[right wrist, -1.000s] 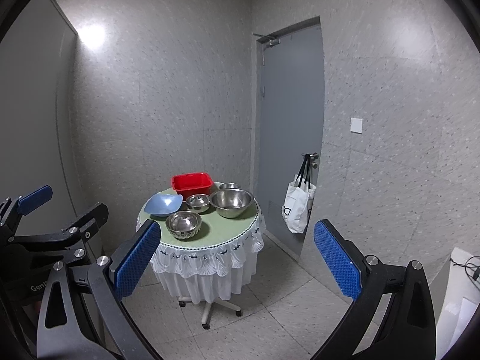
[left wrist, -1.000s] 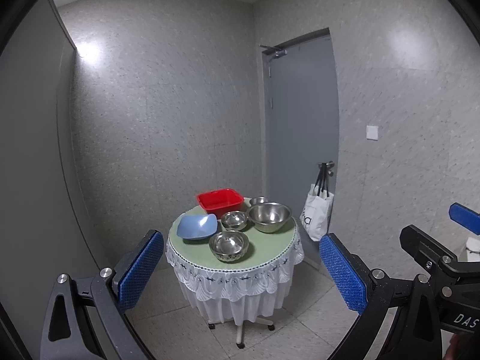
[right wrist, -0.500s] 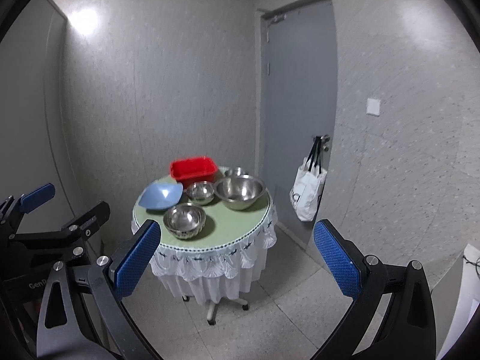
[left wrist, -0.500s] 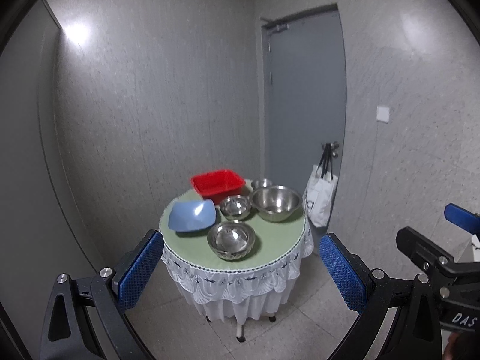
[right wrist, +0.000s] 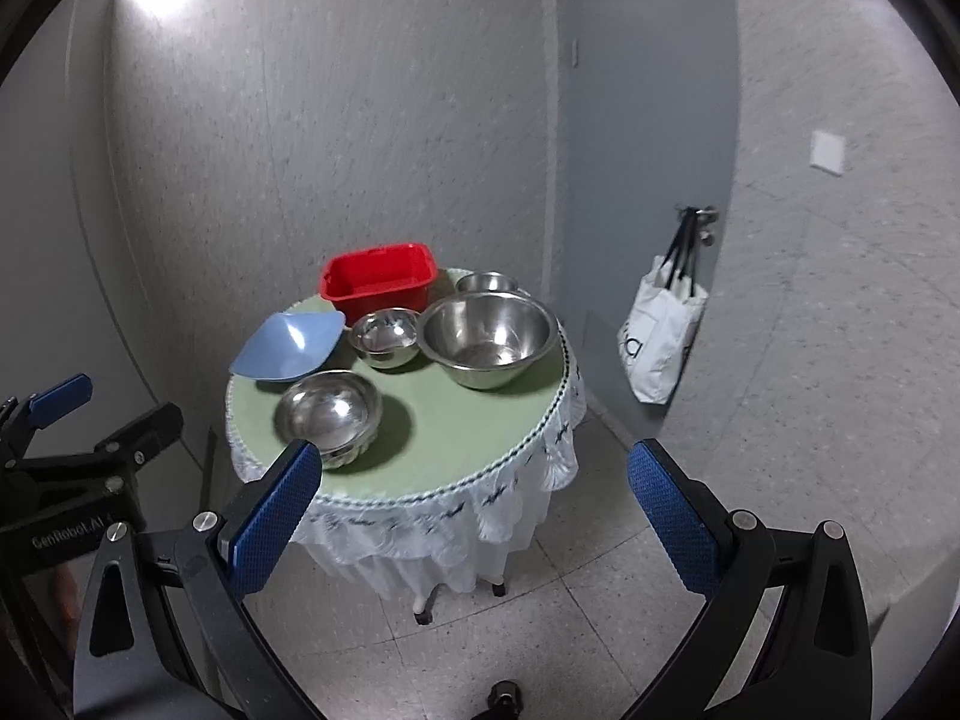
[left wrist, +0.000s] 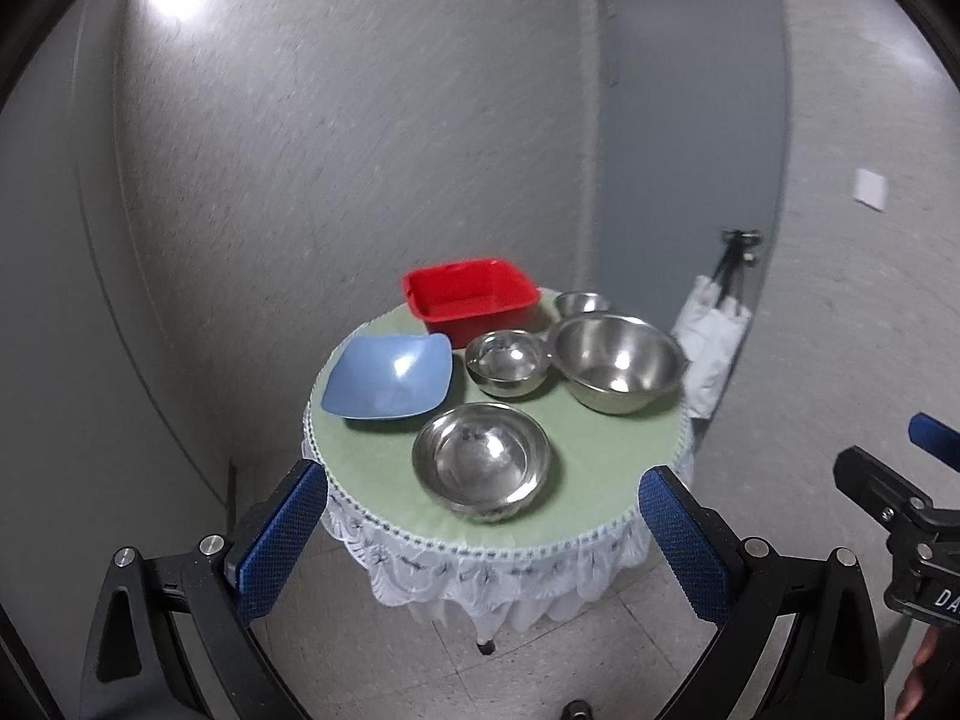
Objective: Organize plates and bowls
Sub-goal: 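Move both grippers toward the large steel bowl on the table, then close both grippers on the rim of the large steel bowl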
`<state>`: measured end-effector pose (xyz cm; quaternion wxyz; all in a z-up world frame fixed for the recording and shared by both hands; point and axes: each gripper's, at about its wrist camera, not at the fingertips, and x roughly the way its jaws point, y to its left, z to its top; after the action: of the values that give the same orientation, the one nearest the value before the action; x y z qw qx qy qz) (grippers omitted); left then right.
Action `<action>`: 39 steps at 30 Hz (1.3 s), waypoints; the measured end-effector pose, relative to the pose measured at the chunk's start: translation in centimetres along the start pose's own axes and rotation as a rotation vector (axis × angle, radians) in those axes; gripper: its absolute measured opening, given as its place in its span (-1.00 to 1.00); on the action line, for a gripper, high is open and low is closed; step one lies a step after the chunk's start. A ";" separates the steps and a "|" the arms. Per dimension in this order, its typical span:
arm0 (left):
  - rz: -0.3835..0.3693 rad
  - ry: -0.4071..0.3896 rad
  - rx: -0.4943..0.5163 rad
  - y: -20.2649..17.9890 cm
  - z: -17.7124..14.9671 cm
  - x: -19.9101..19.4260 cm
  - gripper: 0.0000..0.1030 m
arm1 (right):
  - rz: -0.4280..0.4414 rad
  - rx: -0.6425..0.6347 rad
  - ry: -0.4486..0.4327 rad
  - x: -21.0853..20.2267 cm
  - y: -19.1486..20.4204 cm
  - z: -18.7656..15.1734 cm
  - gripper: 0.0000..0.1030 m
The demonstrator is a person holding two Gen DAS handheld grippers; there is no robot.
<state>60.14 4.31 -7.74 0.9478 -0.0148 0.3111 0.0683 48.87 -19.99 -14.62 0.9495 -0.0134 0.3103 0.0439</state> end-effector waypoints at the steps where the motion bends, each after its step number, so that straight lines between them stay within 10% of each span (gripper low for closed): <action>1: 0.009 0.013 -0.013 -1.0 1.2 1.7 0.99 | 0.011 -0.008 0.010 1.3 -0.6 0.6 1.00; 13: 0.065 0.205 -0.067 -10.7 12.1 23.1 0.99 | 0.102 -0.061 0.176 19.1 -9.7 8.4 1.00; 27: 0.063 0.426 -0.030 -11.7 15.2 45.7 0.45 | 0.147 0.017 0.409 36.6 -13.1 8.6 0.95; 31: 0.050 0.463 0.003 -11.8 15.2 50.3 0.38 | 0.193 0.063 0.480 40.3 -13.3 7.9 0.70; 39: -0.005 0.528 0.042 -11.9 14.1 55.0 -0.20 | 0.232 0.133 0.551 43.6 -13.6 7.1 -0.44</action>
<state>113.88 0.11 -29.12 0.8341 -0.0133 0.5489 0.0532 89.32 -29.88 -34.67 0.8170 0.0728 0.5580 0.1263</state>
